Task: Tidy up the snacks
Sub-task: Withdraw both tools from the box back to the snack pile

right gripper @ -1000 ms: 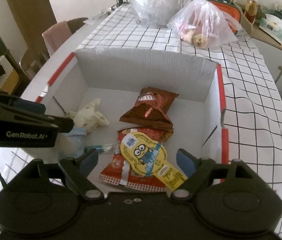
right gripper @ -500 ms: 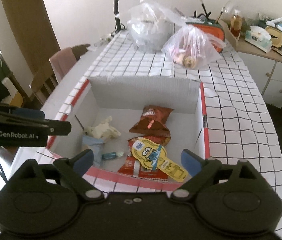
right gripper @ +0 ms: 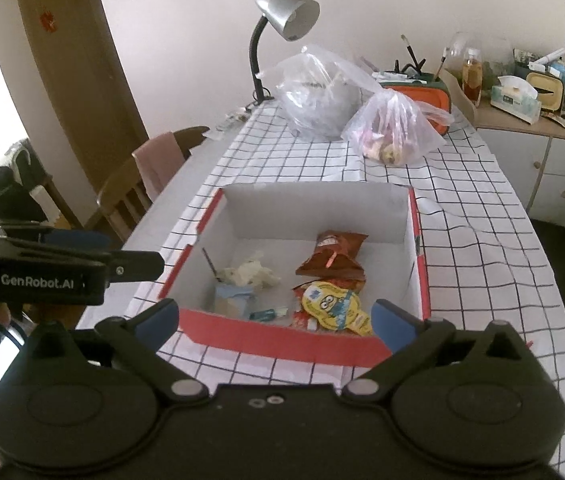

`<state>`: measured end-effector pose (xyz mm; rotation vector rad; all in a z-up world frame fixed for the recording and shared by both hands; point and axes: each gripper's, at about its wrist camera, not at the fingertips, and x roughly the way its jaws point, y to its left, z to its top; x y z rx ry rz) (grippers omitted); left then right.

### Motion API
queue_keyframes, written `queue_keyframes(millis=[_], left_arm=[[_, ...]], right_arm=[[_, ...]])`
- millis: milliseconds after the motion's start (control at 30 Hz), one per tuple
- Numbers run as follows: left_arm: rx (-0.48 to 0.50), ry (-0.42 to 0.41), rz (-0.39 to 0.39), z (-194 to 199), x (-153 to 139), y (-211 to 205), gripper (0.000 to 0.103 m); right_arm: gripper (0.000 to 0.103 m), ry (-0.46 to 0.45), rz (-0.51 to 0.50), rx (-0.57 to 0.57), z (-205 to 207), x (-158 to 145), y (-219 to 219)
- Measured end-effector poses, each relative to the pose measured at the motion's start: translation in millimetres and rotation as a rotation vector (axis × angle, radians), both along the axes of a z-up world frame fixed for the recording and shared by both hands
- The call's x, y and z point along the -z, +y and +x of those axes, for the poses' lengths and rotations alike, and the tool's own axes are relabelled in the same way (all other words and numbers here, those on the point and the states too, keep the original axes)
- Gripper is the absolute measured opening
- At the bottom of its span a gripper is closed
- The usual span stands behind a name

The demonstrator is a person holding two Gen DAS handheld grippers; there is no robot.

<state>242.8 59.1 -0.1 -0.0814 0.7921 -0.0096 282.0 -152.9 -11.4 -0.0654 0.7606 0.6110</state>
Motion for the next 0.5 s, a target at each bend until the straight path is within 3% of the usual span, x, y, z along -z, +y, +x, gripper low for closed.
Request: queue_keyframes(millis=[133,500], left_arm=[[0.017,-0.016,-0.014,-19,1,1,0.078],[0.032,0.065,-0.015,-56,40,-4,0.078]], right_arm=[[0.103,0.001,0.016,0.001,-18,0,-7],[0.103,0.07,-0.001,0.023,-65,32,-21]])
